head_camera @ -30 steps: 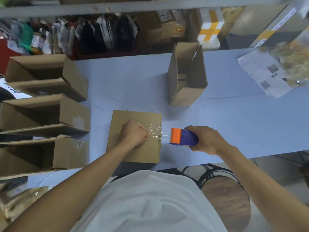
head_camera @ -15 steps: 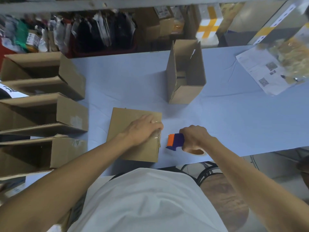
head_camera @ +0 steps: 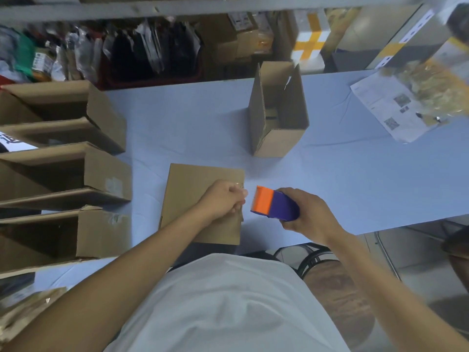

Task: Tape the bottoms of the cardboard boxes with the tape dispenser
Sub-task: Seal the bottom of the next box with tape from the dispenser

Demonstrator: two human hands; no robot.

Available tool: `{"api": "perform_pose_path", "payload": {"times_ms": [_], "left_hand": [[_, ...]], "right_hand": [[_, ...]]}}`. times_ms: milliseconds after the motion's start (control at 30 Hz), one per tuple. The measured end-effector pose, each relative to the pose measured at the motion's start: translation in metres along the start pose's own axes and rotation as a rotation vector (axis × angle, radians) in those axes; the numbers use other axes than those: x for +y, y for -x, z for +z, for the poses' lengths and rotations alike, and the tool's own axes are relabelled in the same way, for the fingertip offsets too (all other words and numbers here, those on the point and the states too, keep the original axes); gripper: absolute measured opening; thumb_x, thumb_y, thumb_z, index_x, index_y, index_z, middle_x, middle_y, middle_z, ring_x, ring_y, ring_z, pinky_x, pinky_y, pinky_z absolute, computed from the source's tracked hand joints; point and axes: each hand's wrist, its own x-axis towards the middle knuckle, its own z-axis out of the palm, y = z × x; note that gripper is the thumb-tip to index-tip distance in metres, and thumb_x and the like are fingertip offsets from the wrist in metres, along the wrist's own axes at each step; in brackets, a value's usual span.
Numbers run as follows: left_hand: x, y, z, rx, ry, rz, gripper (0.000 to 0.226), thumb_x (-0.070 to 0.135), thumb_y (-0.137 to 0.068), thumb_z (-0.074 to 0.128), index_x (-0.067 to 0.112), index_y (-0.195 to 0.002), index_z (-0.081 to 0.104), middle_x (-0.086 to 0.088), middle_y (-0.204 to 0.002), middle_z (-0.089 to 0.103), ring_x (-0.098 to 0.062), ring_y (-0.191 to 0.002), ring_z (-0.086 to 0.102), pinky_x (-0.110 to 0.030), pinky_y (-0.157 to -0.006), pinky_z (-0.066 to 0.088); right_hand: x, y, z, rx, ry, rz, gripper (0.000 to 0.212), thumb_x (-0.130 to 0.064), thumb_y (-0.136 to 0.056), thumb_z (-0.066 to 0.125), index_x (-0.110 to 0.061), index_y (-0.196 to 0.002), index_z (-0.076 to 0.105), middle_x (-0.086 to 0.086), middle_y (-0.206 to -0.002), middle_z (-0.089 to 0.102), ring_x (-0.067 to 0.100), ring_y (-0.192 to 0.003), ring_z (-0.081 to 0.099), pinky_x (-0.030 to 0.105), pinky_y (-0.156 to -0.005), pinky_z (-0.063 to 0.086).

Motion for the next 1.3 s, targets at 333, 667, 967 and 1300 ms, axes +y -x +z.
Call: {"api": "perform_pose_path", "payload": {"times_ms": [333, 667, 967, 1300], "left_hand": [[-0.013, 0.016, -0.008, -0.136, 0.455, -0.119, 0.004, 0.013, -0.092, 0.066, 0.013, -0.089, 0.068, 0.001, -0.073, 0.068, -0.010, -0.063, 0.063, -0.021, -0.059, 0.053], [-0.029, 0.026, -0.010, 0.217, 0.088, -0.095, 0.015, 0.009, -0.086, 0.071, 0.007, -0.071, 0.069, -0.005, -0.059, 0.064, -0.015, -0.052, 0.055, -0.029, -0.066, 0.052], [-0.021, 0.012, -0.011, 0.251, -0.200, -0.172, 0.024, 0.011, -0.078, 0.070, 0.009, -0.053, 0.069, -0.010, -0.061, 0.070, -0.018, -0.052, 0.062, -0.032, -0.068, 0.057], [-0.005, 0.008, -0.001, 0.297, -0.931, -0.051, 0.018, 0.024, -0.079, 0.068, 0.018, -0.082, 0.051, -0.002, -0.084, 0.054, -0.030, -0.084, 0.059, -0.029, -0.063, 0.039]], "right_hand": [[-0.028, 0.009, 0.008, 0.028, -0.017, -0.086, 0.063, -0.022, -0.069, 0.078, -0.030, -0.127, 0.055, -0.007, -0.104, 0.065, 0.017, -0.088, 0.060, 0.036, -0.078, 0.052], [-0.013, 0.020, 0.006, -0.079, 0.032, -0.041, 0.057, -0.028, -0.071, 0.076, -0.041, -0.122, 0.052, -0.018, -0.100, 0.063, 0.009, -0.087, 0.059, 0.034, -0.077, 0.053], [0.011, 0.003, 0.010, -0.153, 0.081, 0.069, 0.053, -0.034, -0.070, 0.077, -0.043, -0.115, 0.051, -0.018, -0.094, 0.063, 0.009, -0.083, 0.060, 0.033, -0.072, 0.053], [0.010, -0.012, 0.025, -0.239, 0.212, 0.064, 0.053, -0.027, -0.067, 0.073, -0.038, -0.114, 0.051, -0.011, -0.093, 0.061, 0.018, -0.081, 0.057, 0.027, -0.061, 0.040]]}}
